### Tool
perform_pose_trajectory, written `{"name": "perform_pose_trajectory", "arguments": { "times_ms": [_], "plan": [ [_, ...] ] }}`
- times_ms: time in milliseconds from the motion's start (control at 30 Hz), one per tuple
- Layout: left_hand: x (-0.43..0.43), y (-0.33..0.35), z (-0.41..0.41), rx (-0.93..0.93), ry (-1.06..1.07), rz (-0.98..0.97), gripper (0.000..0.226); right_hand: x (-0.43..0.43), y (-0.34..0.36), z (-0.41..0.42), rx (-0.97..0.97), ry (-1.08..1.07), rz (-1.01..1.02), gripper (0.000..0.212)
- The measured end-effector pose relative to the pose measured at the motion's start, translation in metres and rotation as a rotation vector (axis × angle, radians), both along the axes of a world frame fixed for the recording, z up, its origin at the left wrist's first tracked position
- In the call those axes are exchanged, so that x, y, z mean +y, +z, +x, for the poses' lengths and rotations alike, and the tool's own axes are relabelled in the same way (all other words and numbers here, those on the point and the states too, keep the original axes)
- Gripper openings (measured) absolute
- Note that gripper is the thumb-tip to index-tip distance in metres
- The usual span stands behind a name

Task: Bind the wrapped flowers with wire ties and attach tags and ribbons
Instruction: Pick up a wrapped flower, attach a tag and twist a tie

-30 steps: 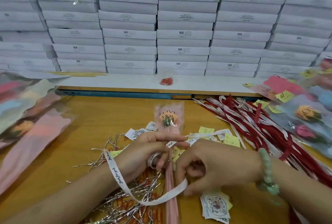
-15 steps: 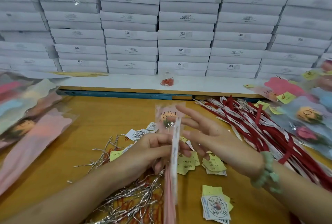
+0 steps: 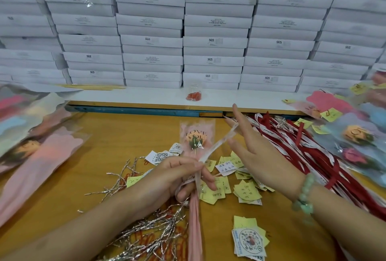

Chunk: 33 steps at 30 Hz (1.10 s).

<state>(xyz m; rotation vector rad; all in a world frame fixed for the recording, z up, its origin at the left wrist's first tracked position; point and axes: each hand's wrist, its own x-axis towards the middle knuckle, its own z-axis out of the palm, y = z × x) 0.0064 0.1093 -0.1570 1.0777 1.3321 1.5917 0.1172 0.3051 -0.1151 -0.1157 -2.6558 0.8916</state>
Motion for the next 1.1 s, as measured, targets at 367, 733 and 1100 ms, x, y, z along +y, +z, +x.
{"name": "perform_pose_trajectory", "arguments": {
  "times_ms": [367, 733, 1100],
  "plan": [
    [0.001, -0.002, -0.003, -0.102, -0.002, 0.047, 0.034, 0.002, 0.002, 0.000, 0.330, 0.041, 0.191, 0.022],
    [-0.001, 0.007, 0.002, -0.072, 0.147, 0.051, 0.033, -0.006, -0.003, -0.002, 0.018, 0.259, -0.110, 0.014],
    [-0.002, 0.015, 0.013, 0.174, 0.421, -0.010, 0.011, -0.024, -0.007, -0.001, -0.198, 0.247, -0.562, 0.009]
  ]
}}
